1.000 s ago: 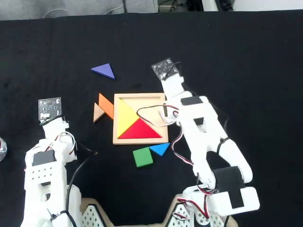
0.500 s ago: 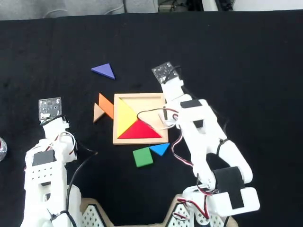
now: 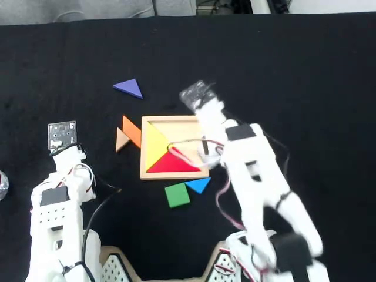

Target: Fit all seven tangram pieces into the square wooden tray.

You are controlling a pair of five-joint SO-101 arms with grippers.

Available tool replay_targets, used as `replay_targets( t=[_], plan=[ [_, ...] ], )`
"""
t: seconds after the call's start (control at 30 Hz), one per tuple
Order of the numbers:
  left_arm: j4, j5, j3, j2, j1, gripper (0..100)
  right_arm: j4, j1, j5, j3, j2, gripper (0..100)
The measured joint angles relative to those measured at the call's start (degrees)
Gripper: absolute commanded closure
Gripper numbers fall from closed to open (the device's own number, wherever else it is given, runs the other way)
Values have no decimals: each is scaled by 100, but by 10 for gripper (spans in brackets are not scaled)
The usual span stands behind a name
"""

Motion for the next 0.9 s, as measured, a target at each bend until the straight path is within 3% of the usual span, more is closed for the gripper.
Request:
replay_targets(
  t=[0.13,0.27,0.53,0.9],
  plan=[
    [0,0,0,0,0,927,563,-290,1697,888,-1073,787],
    [0,0,0,0,0,927,457,-598,2084,1653,-1697,661],
    [0,0,0,0,0,927,818,-1327,2919,1688,-1776,656],
    [0,0,0,0,0,927,475,-1354,3736,1512,-299,656]
  ],
)
